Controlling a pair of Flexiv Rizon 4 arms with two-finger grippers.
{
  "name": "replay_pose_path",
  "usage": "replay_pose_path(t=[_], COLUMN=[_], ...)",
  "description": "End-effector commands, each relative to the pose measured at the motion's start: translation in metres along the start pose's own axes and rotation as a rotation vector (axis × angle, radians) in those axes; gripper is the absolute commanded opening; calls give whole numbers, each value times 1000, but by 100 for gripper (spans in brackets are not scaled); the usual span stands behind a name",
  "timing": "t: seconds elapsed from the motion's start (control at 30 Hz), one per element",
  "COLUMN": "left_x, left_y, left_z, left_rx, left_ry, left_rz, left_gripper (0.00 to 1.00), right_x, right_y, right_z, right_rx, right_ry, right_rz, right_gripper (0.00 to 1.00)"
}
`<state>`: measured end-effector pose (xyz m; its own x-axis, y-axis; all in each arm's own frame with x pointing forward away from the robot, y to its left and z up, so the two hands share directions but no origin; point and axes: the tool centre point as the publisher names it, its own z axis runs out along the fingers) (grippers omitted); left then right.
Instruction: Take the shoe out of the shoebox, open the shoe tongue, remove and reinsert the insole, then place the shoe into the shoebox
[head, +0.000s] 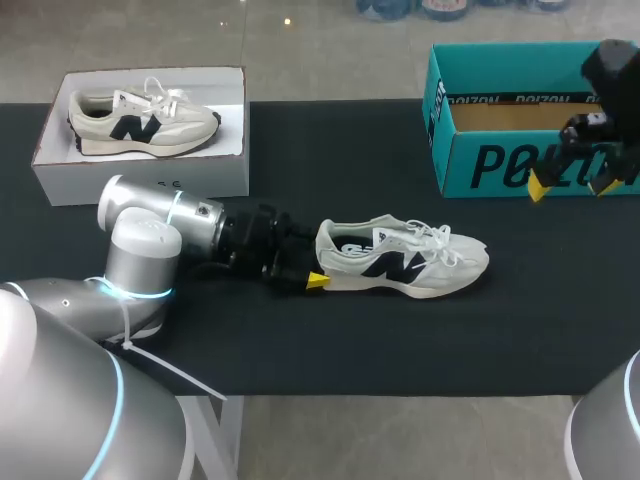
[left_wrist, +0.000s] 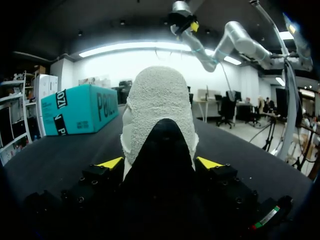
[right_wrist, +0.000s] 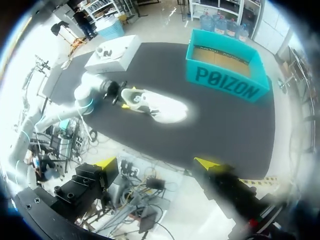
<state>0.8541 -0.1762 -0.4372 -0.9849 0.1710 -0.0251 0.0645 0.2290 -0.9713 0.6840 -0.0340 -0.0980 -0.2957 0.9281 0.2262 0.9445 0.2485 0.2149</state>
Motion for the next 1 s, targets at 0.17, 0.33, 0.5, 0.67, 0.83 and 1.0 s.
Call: replay_pose_path(t=[0.17,0.33,0.5,0.67,0.83,1.0], left_x=[-4,-4,-4,-4,-4,-4], left_y=[4,4,4,4,4,4], left_z=[3,3,3,3,3,3], left_rx=[1,1,1,1,1,1], left_ry=[2,2,2,2,2,2], left_rz=[1,1,1,1,1,1], left_gripper=[0,0,0,0,0,0], right_x=[56,71,81,88,88,88], right_y=[42,59,74,84,84,84], right_z=[33,64,95,109,109,109], right_rx=[11,37,103,136,136,136], right_ry=[-321,-402,-422,-423,-423,-423], right_rz=[105,125,131,122,122,122], right_gripper=[100,100,100,100,100,100])
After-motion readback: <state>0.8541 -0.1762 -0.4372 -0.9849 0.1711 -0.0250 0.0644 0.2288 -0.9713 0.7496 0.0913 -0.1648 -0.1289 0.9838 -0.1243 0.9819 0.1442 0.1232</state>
